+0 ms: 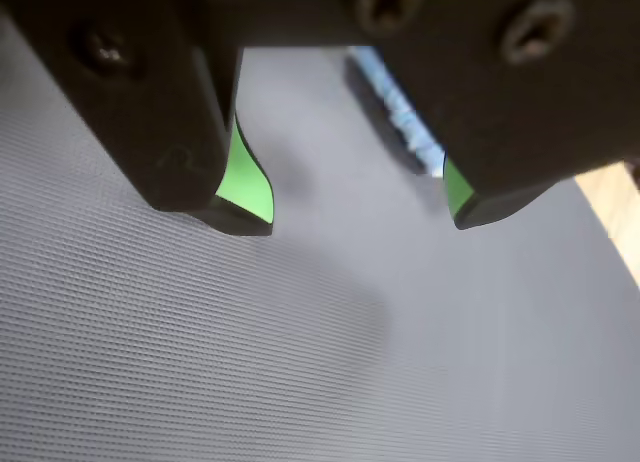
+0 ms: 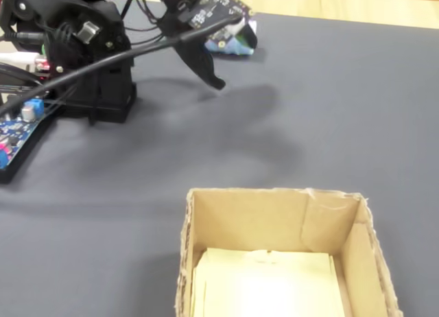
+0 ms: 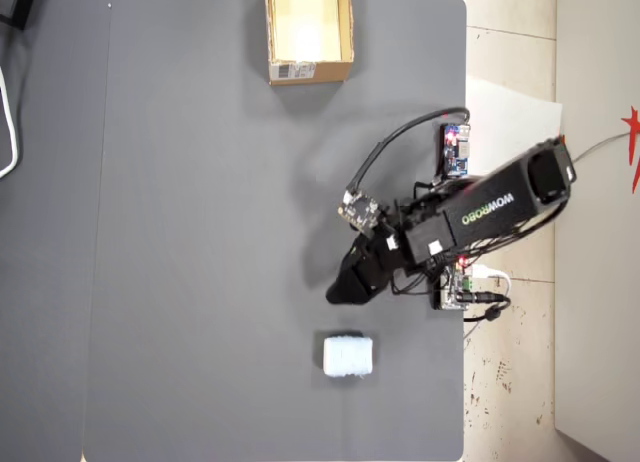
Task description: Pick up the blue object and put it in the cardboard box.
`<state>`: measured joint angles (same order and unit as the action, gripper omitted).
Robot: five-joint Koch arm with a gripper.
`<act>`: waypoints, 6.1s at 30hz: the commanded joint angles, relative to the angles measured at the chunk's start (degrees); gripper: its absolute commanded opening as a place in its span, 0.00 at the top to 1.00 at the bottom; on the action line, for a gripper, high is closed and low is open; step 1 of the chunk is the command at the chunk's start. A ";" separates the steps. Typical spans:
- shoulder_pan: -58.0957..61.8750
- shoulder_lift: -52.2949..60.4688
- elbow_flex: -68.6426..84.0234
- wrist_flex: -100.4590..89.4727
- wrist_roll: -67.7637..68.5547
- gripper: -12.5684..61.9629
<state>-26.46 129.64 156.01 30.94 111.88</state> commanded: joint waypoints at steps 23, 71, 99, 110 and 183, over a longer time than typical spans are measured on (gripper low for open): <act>-12.57 -22.76 -33.84 16.08 20.65 0.38; -29.36 -46.23 -44.47 19.86 6.59 0.38; -10.63 -32.08 -37.35 2.55 -9.84 0.69; 5.01 -19.25 -28.56 -7.38 -9.93 0.69; 75.32 -27.33 -39.55 -24.08 -36.12 0.39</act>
<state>50.10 98.96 117.95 8.26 72.69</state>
